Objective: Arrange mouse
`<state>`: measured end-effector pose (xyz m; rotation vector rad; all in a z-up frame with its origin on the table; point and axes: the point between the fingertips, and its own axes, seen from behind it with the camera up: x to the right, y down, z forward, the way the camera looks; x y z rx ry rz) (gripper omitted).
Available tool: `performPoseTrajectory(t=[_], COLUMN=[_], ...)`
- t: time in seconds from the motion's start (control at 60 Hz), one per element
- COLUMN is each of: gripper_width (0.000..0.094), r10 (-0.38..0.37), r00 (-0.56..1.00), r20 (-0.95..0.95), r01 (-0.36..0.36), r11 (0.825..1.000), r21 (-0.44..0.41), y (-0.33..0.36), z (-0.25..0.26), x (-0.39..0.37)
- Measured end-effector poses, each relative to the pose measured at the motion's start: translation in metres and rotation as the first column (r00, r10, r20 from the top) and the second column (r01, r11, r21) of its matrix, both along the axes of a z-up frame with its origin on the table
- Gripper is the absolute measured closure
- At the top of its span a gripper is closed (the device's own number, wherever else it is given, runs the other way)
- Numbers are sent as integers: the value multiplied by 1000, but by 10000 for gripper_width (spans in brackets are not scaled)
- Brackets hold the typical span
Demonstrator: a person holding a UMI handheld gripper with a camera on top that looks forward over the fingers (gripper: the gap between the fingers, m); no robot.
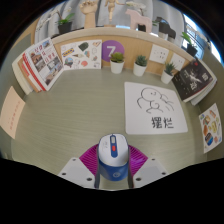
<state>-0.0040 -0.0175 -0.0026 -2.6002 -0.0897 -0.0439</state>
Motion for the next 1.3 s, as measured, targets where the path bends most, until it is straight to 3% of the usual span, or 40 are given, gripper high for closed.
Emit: performPoseTrajectory(t=[0.083, 0.15, 0.217, 0.333, 0.4, 0.433, 0.667, 0.767, 0.85, 0.867, 0.917, 1.017, 1.183, 1.3], gripper_width=[554, 555, 556, 557, 556, 557, 561, 559, 564, 555, 555, 476, 374, 113], r10=[30, 31, 26, 4, -4, -14, -14, -12, -30, -36, -57, -20, -56, -43], r00=[999, 1000, 1000, 1000, 1000, 1000, 1000, 1000, 999, 998, 996, 999, 995, 997], r20=[-13, -6, -5, -10, -7, -4, -4, -6, -33, -47, -68, -40, -85, -62], r01=[-28, -29, -24, 1, 6, 14, 14, 13, 33, 42, 65, 25, 66, 48], r11=[995, 982, 960, 903, 890, 893, 972, 991, 996, 991, 990, 991, 991, 996], r21=[94, 187, 281, 429, 455, 451, 235, 132, 78, 125, 125, 128, 120, 71], y=[34, 66, 96, 147, 167, 175, 187, 175, 163, 170, 168, 168, 171, 164], z=[42, 85, 127, 183, 187, 183, 66, 14, -11, -8, -9, -10, -11, -6], x=[0, 12, 28, 68, 93, 104, 160, 166, 167, 167, 170, 170, 170, 164])
